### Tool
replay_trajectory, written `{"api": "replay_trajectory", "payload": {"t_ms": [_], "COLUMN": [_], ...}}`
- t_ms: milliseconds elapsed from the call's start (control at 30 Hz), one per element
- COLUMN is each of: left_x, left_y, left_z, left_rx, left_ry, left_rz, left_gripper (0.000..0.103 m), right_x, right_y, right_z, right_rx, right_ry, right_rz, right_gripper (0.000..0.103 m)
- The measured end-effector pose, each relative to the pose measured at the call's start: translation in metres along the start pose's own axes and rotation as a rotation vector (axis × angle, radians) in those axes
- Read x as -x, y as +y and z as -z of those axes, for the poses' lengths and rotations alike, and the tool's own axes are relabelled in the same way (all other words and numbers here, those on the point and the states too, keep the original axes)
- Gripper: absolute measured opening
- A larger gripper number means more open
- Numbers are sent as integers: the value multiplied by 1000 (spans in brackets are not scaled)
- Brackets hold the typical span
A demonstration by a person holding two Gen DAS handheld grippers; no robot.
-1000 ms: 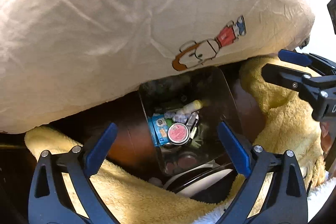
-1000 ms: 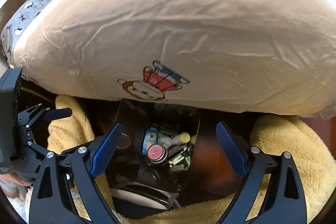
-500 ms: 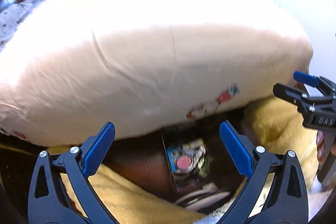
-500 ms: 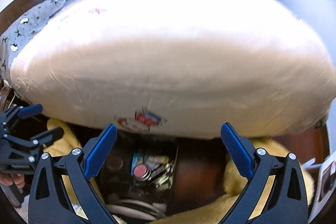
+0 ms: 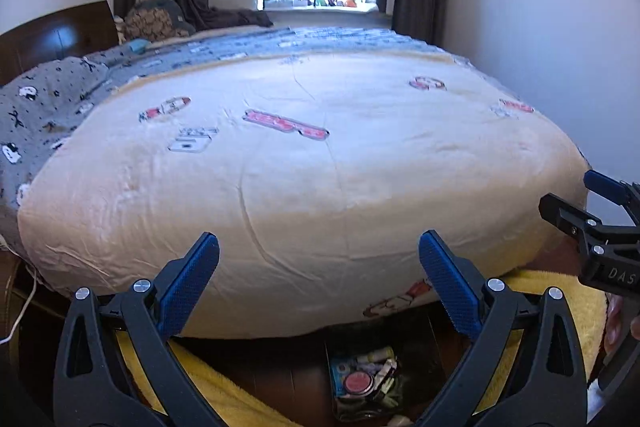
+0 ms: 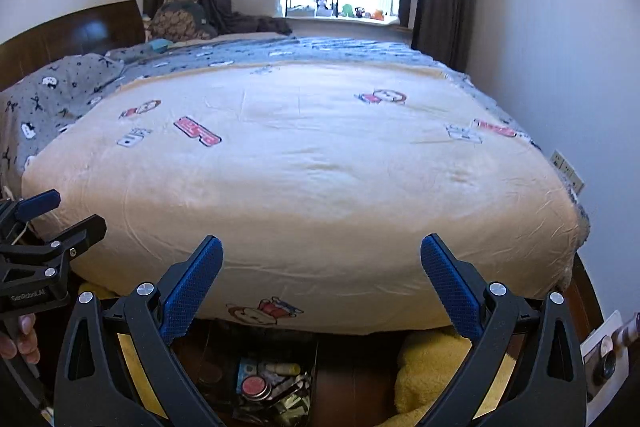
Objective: Collect trash
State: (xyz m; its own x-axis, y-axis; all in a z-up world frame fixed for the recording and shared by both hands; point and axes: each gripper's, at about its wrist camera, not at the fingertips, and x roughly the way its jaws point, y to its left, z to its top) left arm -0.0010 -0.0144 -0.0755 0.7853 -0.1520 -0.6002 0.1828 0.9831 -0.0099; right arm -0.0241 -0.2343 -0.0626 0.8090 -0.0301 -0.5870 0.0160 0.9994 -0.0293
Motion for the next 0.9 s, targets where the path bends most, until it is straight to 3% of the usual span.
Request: {"api": "replay_trajectory", "payload": {"t_ms": [433,900], "left_x": [28,32], "left_y": [10,9], "left_z": [-10,-10], "left_rx": [19,17], "left_ry": [-87,-98], "left_rz": [-44,-43], "left_gripper": [95,95], "right_x": [23,26], "right_y": [2,4], "right_z": [-10,-11], "right_rx": [-14,-21], "right_ry": [-75,-79], "right_rz": [15,12], "right_gripper": [99,99]}}
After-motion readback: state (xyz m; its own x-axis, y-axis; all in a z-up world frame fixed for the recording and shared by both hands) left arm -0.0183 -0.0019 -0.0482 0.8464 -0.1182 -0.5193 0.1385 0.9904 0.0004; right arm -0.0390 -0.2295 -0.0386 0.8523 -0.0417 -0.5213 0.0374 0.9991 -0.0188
